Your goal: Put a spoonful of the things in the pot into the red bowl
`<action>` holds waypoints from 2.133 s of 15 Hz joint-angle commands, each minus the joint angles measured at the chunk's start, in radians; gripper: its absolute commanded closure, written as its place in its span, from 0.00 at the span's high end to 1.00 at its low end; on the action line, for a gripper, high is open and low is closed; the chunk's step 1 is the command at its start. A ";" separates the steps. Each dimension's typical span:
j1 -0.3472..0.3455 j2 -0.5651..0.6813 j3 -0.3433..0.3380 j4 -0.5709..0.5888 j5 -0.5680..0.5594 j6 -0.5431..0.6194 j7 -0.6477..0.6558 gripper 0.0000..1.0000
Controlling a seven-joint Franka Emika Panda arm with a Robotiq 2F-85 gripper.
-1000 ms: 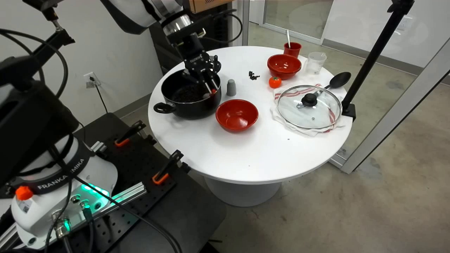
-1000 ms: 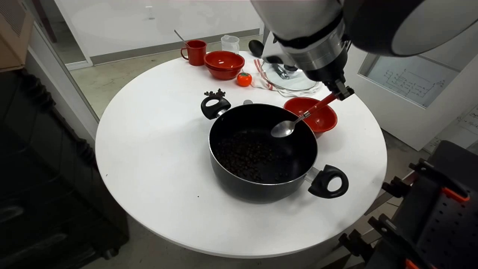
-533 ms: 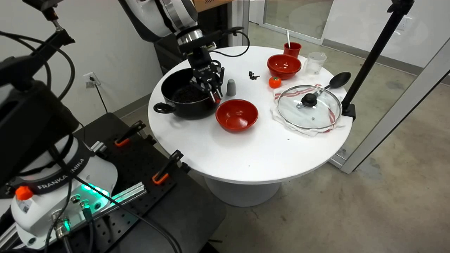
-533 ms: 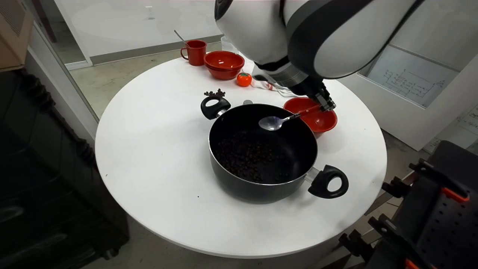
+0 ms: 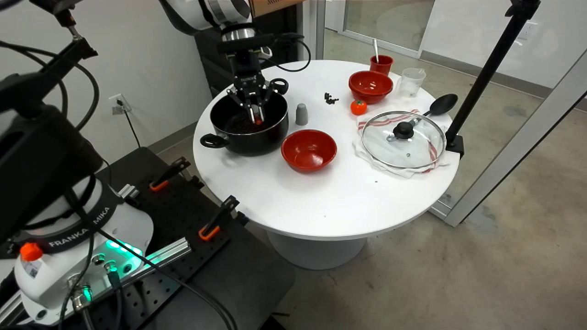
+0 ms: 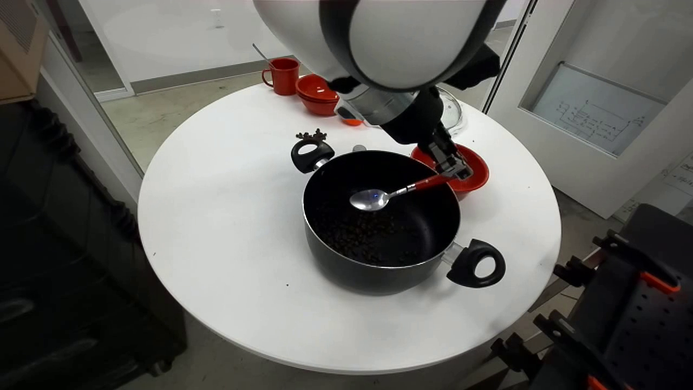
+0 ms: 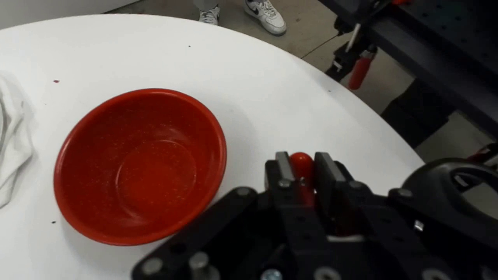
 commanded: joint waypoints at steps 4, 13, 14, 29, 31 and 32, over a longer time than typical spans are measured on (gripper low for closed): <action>0.071 0.007 0.005 0.112 0.163 -0.249 0.040 0.05; 0.055 0.221 -0.078 0.339 0.259 -0.541 0.231 0.05; 0.047 0.257 -0.090 0.367 0.272 -0.561 0.241 0.05; -0.002 0.516 -0.098 0.683 0.554 -0.817 0.252 0.05; -0.004 0.546 -0.106 0.724 0.568 -0.820 0.263 0.05; -0.005 0.563 -0.110 0.749 0.575 -0.826 0.271 0.05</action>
